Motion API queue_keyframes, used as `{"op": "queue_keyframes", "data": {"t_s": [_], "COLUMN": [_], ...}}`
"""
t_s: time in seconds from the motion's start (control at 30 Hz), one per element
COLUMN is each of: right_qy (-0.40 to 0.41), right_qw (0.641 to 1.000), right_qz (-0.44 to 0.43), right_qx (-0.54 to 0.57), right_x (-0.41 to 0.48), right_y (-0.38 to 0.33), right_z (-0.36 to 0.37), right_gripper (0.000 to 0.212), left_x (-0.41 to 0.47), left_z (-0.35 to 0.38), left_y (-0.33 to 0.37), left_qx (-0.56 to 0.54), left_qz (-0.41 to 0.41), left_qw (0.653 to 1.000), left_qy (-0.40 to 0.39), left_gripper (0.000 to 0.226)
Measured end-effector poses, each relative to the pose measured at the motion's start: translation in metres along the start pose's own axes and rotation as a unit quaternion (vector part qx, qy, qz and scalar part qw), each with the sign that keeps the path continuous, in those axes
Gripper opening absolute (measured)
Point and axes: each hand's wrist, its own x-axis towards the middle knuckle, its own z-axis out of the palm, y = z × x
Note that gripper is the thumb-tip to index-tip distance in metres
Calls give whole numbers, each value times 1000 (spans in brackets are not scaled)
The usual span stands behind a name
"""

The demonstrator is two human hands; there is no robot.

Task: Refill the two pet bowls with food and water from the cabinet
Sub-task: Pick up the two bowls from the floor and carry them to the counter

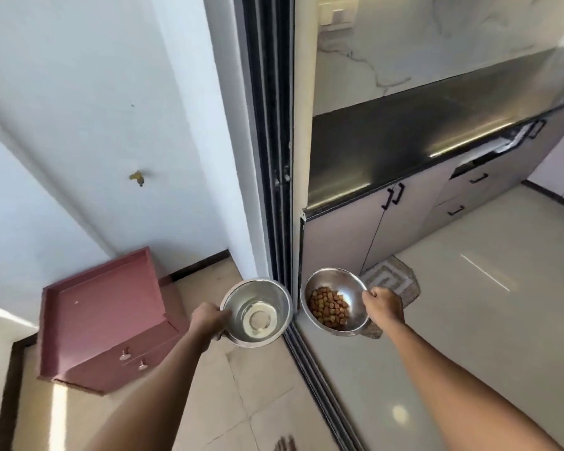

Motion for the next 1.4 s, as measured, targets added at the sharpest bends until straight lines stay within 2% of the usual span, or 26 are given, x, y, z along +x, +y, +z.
{"op": "queue_keyframes", "data": {"t_s": [0.17, 0.27, 0.47, 0.63, 0.73, 0.8, 0.9, 1.0, 1.2, 1.4], "right_qy": [45, 69, 113, 114, 94, 90, 66, 58, 43, 25], "right_qw": [998, 992, 986, 987, 989, 990, 992, 995, 996, 993], "right_qz": [46, 79, 90, 73, 65, 52, 46, 23, -39, -37], "right_qx": [16, 66, 87, 90, 93, 93, 93, 82, 72, 111], "right_x": [31, 53, 112, 192, 241, 278, 332, 348, 441, 516], "right_y": [11, 21, 33, 49, 58, 62, 65, 55, 26, -2], "right_z": [-34, -57, -108, -142, -160, -177, -208, -217, -277, -294], "right_gripper": [33, 34, 46, 48, 43, 42, 35, 31, 38, 28], "left_x": [28, 34, 60, 89, 103, 108, 117, 126, 148, 185], "left_z": [20, 35, 72, 112, 137, 156, 186, 185, 206, 215], "left_y": [62, 99, 177, 248, 288, 318, 362, 377, 460, 515], "left_qx": [35, 51, 53, 17, 17, 6, -7, -32, -86, -90], "left_qz": [52, 69, 102, 103, 88, 79, 53, 37, 7, 4], "left_qw": [997, 993, 990, 992, 994, 996, 999, 999, 995, 994], "left_qy": [-50, -79, -87, -73, -61, -40, -5, 10, 43, 56], "left_gripper": [22, 19, 29, 33, 27, 23, 28, 30, 21, 22]}}
